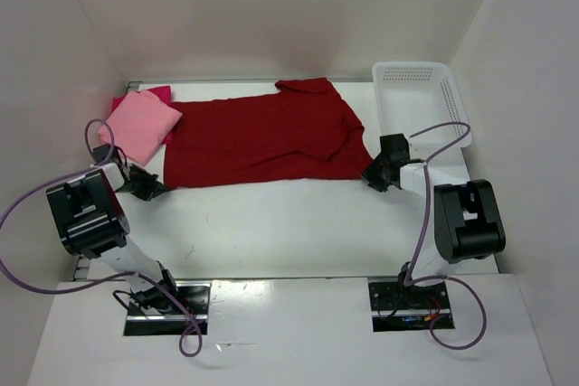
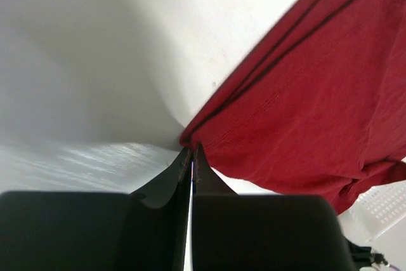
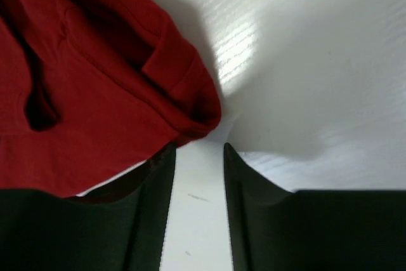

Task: Fold and stack the t-shirts
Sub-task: Fold the flattened tshirt in 1/3 of the way

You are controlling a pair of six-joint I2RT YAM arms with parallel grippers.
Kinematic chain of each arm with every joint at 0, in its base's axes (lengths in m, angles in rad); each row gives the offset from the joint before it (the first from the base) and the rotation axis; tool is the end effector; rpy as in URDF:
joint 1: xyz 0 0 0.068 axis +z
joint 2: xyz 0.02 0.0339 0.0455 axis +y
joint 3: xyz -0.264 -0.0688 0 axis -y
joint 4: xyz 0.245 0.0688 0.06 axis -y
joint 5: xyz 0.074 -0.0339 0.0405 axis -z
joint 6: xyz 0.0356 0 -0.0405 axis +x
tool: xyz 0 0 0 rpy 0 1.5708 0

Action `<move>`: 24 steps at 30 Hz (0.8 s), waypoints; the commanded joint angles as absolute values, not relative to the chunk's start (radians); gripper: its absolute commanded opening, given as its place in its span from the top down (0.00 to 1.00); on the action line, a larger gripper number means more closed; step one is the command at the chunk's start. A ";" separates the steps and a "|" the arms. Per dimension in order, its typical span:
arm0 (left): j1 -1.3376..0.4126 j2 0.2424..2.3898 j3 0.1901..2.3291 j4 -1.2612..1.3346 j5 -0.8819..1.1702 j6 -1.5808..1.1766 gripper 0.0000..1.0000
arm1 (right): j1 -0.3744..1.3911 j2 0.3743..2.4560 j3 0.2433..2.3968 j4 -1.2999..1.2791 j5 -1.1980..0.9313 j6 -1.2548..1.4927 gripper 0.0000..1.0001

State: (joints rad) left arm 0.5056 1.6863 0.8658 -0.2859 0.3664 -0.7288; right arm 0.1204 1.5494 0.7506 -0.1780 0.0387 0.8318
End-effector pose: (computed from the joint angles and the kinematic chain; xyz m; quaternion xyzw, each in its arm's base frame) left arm 0.2769 0.1387 0.1416 -0.5196 0.8046 -0.2014 0.2051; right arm 0.2876 0.0334 0.1529 0.3382 0.8942 0.1177 0.2685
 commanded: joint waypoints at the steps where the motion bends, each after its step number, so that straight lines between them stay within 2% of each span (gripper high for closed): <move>1: 0.468 1.661 0.856 -0.301 0.387 -0.693 1.00 | 0.129 1.594 0.816 -0.138 0.124 0.857 0.62; 2: 0.459 1.661 0.856 -0.301 0.374 -0.693 1.00 | 0.129 1.603 0.816 -0.138 0.133 0.857 0.66; 5: 0.427 1.661 0.856 -0.291 0.364 -0.703 1.00 | 0.129 1.624 0.838 -0.147 0.169 0.868 0.85; 6: 0.426 1.652 0.856 -0.291 0.351 -0.703 1.00 | 0.129 1.624 0.838 -0.147 0.169 0.868 0.96; 7: 0.426 1.643 0.856 -0.304 0.351 -0.703 1.00 | 0.129 1.624 0.838 -0.162 0.178 0.868 1.00; 10: 0.426 1.620 0.856 -0.331 0.342 -0.703 1.00 | 0.129 1.534 0.789 -0.221 0.189 0.868 1.00; 18: 0.546 1.511 0.769 -0.437 0.383 -0.675 1.00 | 0.072 1.019 0.597 -0.478 0.082 0.954 1.00; 24: 0.566 1.410 0.733 -0.549 0.405 -0.687 1.00 | 0.118 0.846 0.552 -0.627 0.028 1.117 1.00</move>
